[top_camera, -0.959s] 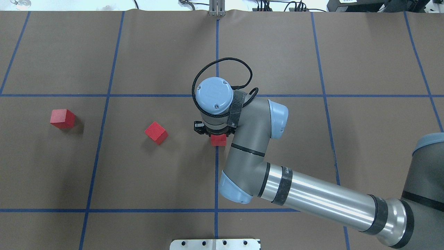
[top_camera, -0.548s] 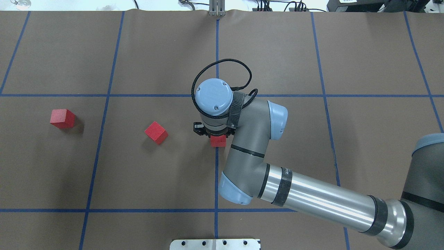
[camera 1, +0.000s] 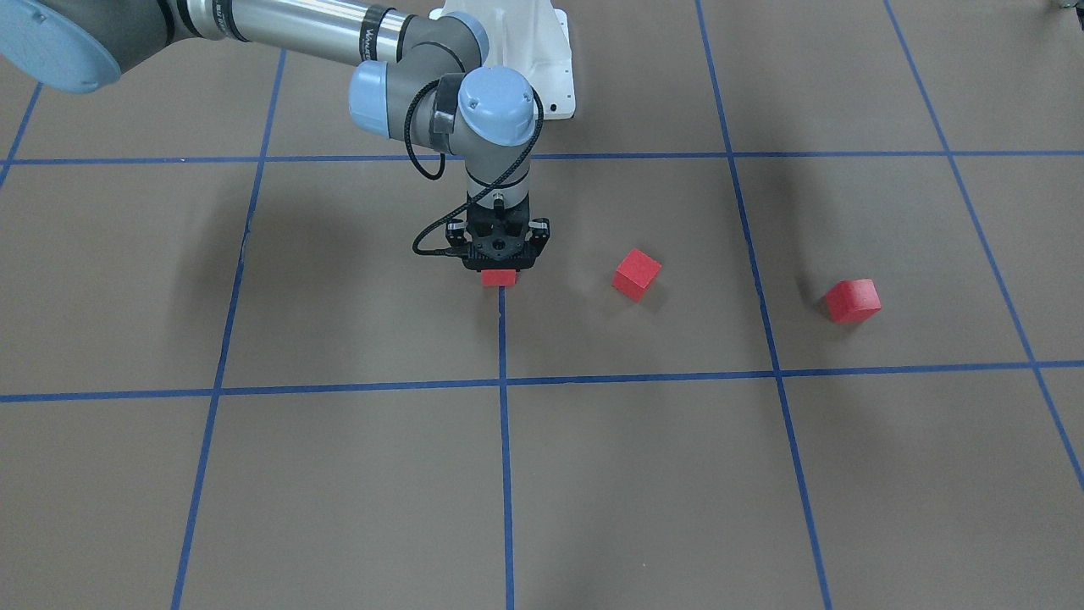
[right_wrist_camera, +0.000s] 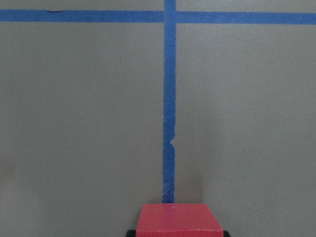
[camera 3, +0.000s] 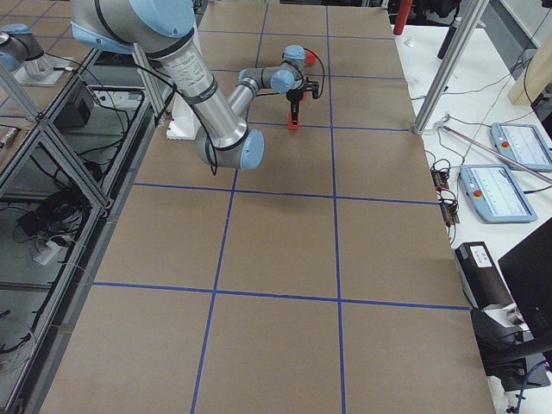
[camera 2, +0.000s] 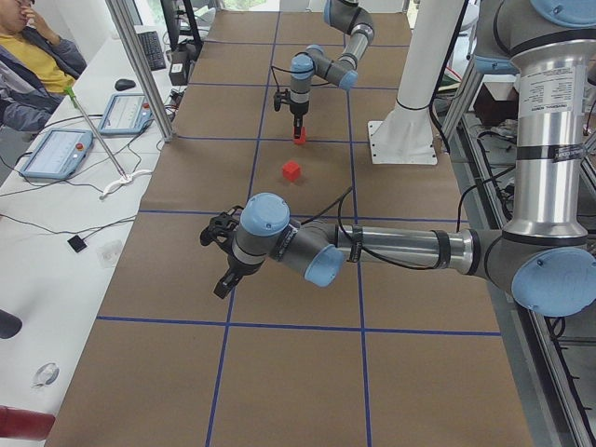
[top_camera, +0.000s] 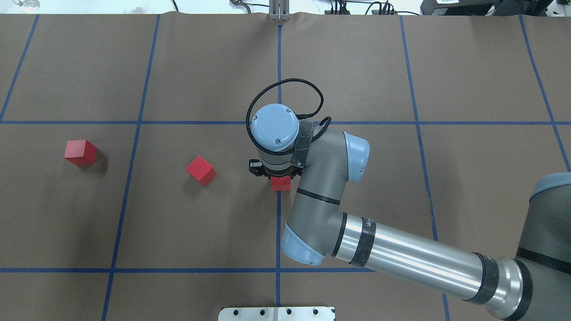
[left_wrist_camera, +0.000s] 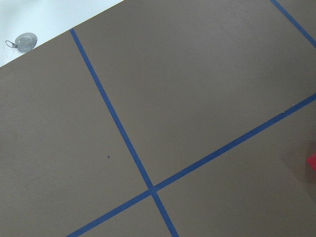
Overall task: Form red blocks into L shape at center
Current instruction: 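Lower the red cube at the center and open the right gripper, then raise the right gripper away while the left arm moves toward the cubes, then lower the left gripper onto the red cube nearest it and grasp it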
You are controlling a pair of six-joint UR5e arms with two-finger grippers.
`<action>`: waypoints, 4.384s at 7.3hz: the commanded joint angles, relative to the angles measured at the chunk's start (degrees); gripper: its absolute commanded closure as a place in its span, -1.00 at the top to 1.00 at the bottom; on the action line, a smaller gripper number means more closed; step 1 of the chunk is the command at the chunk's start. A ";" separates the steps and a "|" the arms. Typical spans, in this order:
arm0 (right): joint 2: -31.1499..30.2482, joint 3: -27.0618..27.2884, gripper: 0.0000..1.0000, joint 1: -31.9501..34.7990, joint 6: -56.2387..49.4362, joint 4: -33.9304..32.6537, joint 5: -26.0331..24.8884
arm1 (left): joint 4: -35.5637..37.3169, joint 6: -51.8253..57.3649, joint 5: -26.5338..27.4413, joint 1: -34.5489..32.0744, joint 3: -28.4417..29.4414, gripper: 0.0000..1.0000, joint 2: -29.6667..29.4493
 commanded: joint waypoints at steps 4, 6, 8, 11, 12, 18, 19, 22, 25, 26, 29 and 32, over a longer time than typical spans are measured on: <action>-0.02 0.09 0.97 -0.02 0.09 0.12 -0.35 | -0.07 0.00 0.00 0.03 0.00 1.00 0.00; -0.02 0.61 0.98 -0.02 -0.17 0.12 -0.62 | -0.07 0.00 0.00 -0.06 0.00 1.00 0.09; -0.37 3.58 0.98 2.41 -1.39 -0.40 -0.18 | 0.01 -0.17 0.00 0.03 -0.26 1.00 0.00; -6.31 11.65 1.00 15.92 -13.47 -2.86 7.69 | -0.78 -5.00 -0.09 2.55 -4.11 1.00 -0.97; -11.91 15.61 1.00 22.93 -22.23 -2.87 13.22 | -1.04 -10.49 0.00 6.14 -4.65 1.00 -1.14; -34.88 17.05 1.00 49.01 -66.42 -2.43 26.10 | -2.27 -38.66 4.71 21.72 -8.10 1.00 -1.58; -37.26 17.23 1.00 50.85 -66.53 -1.99 26.19 | -2.71 -39.54 8.05 24.35 -5.21 1.00 -1.84; -41.76 17.14 1.00 51.13 -67.24 2.39 25.75 | -2.19 -49.18 12.73 29.72 -1.50 1.00 -5.96; -41.85 16.70 1.00 51.04 -67.06 2.40 25.66 | -2.53 -56.25 12.92 33.16 3.33 0.98 -10.37; -41.85 16.70 1.00 51.04 -66.97 2.49 25.66 | -2.27 -56.25 13.27 33.34 3.43 0.98 -10.02; -41.77 16.70 1.00 51.04 -66.88 2.49 25.58 | -2.18 -55.99 13.79 33.69 4.04 0.94 -9.40; -41.77 16.52 1.00 51.04 -66.88 2.49 25.58 | -2.10 -55.90 15.03 35.18 4.04 0.89 -9.32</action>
